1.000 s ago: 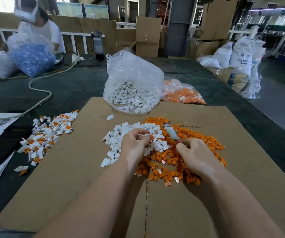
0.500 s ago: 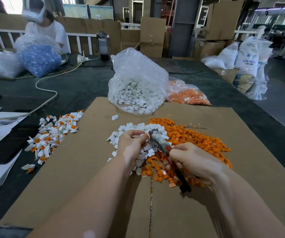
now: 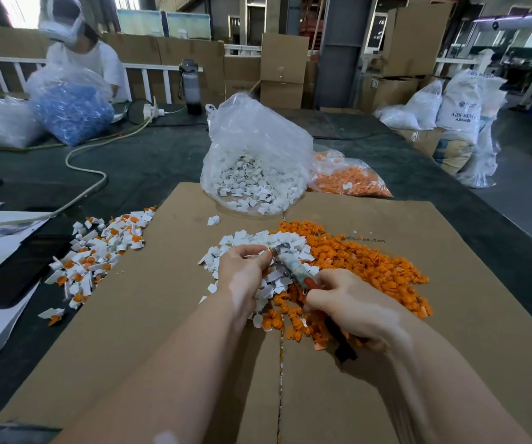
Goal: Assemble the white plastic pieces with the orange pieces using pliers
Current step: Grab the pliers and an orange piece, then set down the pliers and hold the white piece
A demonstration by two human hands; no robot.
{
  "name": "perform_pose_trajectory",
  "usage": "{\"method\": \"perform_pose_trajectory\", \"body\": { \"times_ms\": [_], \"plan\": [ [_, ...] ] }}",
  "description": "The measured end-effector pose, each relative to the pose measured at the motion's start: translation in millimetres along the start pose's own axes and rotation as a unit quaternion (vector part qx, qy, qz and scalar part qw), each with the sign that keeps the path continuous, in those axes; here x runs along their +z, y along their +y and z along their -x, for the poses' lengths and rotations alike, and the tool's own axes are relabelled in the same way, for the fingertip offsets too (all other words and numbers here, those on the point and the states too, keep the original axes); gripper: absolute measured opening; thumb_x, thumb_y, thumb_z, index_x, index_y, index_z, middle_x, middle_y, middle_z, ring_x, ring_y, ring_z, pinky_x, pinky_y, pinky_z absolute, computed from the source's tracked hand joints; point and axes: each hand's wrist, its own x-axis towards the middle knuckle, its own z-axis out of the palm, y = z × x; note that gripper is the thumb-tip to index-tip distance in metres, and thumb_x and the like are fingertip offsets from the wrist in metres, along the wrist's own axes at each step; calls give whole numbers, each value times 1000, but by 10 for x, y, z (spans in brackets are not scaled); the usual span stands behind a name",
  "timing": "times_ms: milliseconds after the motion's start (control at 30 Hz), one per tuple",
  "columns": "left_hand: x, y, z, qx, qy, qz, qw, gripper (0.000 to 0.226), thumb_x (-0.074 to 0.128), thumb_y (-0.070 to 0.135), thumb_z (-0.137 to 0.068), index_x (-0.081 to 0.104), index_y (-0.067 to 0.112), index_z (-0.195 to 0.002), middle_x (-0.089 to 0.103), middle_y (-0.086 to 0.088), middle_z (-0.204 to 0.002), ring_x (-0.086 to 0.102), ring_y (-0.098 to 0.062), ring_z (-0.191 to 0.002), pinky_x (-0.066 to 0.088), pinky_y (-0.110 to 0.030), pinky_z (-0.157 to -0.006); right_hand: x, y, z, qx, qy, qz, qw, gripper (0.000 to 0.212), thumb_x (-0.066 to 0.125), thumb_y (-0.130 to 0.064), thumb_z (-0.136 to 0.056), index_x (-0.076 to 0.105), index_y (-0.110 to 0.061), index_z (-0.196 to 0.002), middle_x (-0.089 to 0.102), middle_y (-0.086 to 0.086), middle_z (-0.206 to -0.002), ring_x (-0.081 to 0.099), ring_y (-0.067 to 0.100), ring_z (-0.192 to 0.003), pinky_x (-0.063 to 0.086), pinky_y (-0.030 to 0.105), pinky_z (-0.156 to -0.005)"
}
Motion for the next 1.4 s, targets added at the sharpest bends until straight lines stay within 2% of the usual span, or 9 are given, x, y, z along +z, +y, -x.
{"method": "perform_pose_trajectory", "body": {
  "times_ms": [233, 467, 567, 767, 933, 1000, 1067, 1200, 1400],
  "plan": [
    [20, -41, 26, 4, 11, 0, 1000, 11, 58, -2, -87, 59, 8, -82, 59, -9, -70, 52, -12, -53, 41, -11, -41, 98, 40, -30, -43, 86, 108, 990, 19, 53, -20, -88, 40, -17, -74, 43, -2, -73, 38, 10, -56, 28, 19, -46],
    [23, -15, 69, 16, 13, 16, 1000, 8, 59, 2, -88, 60, 5, -95, 61, -8, -73, 58, -12, -59, 48, -22, -58, 186, 149, -26, -58, 123, -24, 990, 12, 62, -19, -85, 53, -13, -82, 51, 1, -72, 47, 4, -45, 35, 13, -34],
    [-39, 12, 111, 38, 5, -5, 999, 8, 59, 5, -89, 61, 8, -96, 63, -6, -72, 60, -5, -52, 49, -18, -51, 183, 252, -38, -49, 197, -69, 977, 25, 72, -27, -77, 59, -17, -96, 62, 0, -89, 63, 10, -69, 52, 20, -58],
    [-94, -45, 213, 77, -92, -80, 989, 20, 51, 2, -92, 65, 11, -104, 56, -3, -65, 52, 2, -45, 45, -11, -50, 35, 554, -157, -28, 378, 239, 894, 51, 68, -37, -81, 53, -13, -123, 57, 4, -116, 47, 22, -112, 35, 30, -91],
    [-79, -124, 218, 88, -112, -120, 983, 14, 56, 6, -91, 64, 12, -100, 59, 0, -65, 55, -6, -55, 48, -12, -57, -2, 739, -199, -6, 353, 345, 870, 68, 57, -58, -82, 46, -15, -134, 50, 4, -130, 41, 21, -121, 28, 32, -103],
    [-85, -139, 208, 81, -120, -122, 982, 13, 57, 7, -90, 66, 16, -93, 59, 1, -62, 54, -4, -53, 49, -12, -58, 6, 741, -176, 12, 346, 380, 858, 73, 50, -65, -81, 42, -20, -138, 43, 2, -138, 34, 20, -129, 14, 40, -111],
    [-78, -149, 207, 78, -128, -126, 981, 15, 58, 7, -90, 67, 18, -91, 59, 1, -63, 54, -4, -54, 50, -14, -59, 48, 681, -154, -42, 365, 383, 847, 64, 55, -57, -83, 47, -21, -135, 46, 2, -136, 37, 23, -128, 11, 48, -110],
    [-41, -139, 237, 65, -150, -121, 979, 14, 61, 7, -88, 71, 16, -91, 63, 2, -64, 55, -5, -55, 49, -15, -57, 221, 465, -141, -291, 380, 245, 843, 29, 73, -8, -78, 69, -10, -107, 66, 8, -99, 61, 29, -93, 47, 45, -83],
    [-48, -128, 250, 78, -159, -138, 974, 10, 65, 10, -85, 73, 12, -90, 70, -16, -82, 58, -11, -61, 50, -18, -60, 294, 357, -136, -340, 327, 209, 856, 8, 69, -7, -80, 72, -8, -88, 66, 6, -80, 58, 24, -77, 51, 38, -71]
  ]
}}
